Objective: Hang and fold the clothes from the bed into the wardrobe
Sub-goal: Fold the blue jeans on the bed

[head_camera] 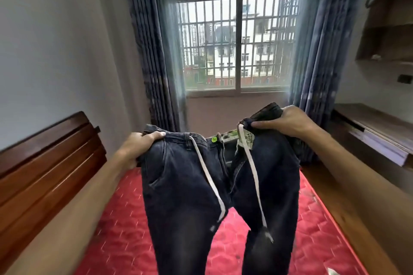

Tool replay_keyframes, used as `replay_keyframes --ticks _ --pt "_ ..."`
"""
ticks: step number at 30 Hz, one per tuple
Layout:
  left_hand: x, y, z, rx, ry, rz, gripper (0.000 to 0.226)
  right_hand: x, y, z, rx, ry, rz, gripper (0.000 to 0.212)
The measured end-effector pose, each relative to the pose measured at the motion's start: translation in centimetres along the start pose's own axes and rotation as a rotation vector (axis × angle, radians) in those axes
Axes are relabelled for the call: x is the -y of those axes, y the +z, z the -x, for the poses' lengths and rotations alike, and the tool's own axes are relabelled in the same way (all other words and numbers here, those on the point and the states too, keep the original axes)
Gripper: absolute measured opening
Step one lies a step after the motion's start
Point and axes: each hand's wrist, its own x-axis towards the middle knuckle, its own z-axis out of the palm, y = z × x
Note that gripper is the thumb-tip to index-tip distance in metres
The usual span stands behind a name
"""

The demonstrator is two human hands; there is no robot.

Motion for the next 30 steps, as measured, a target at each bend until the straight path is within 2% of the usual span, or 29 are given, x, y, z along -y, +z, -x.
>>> replay_keyframes --ticks 2,4,6,9,12,16,18,20,22,27,30 --pt "0.1 0.1 0.6 0.081 -0.011 0.037 0.032 -0.6 0.4 0.4 0.000 0.008 -0.023 0.063" --pt "0.1 0.3 0.8 0.131 0.005 0.062 0.031 -1.7 1.0 0.3 -0.001 0.028 -0.130 0.050" --pt "0.1 0.6 0.7 0.114 -0.005 0.048 0.030 -3.1 2.2 0.3 -0.044 0.140 -0.262 0.037" --pt "0.8 1.8 0.7 0.119 -0.016 -0.070 0.036 -4.5 4.1 0.6 -0.080 0.249 0.150 0.037" --pt "1.6 3.8 0.9 0.122 -0.013 -0.151 0.035 -3.7 4.7 0.9 -0.060 0.193 0.227 0.030" --pt "2.2 5.2 0.5 0.118 -0.074 -0.143 0.045 -3.3 3.9 1.1 0.058 0.195 0.226 0.041" --pt "2.2 6.0 0.8 0.100 -0.079 -0.123 0.036 -3.4 4.0 1.3 0.073 0.177 0.223 0.043" --pt "1.4 7.4 2.2 0.089 -0.062 -0.119 0.025 -3.2 4.9 1.7 0.019 0.142 0.171 0.036" --pt "0.7 9.1 3.3 0.090 -0.031 -0.108 0.023 -2.6 6.1 2.4 -0.062 0.091 0.114 0.032" --pt "-1.2 13.0 6.6 0.206 0.084 -0.126 0.017 0.2 8.3 4.0 -0.228 -0.117 -0.030 0.039" --pt "-2.3 14.1 8.1 0.193 0.153 -0.083 0.023 1.9 8.1 5.3 -0.276 -0.211 -0.201 0.038"
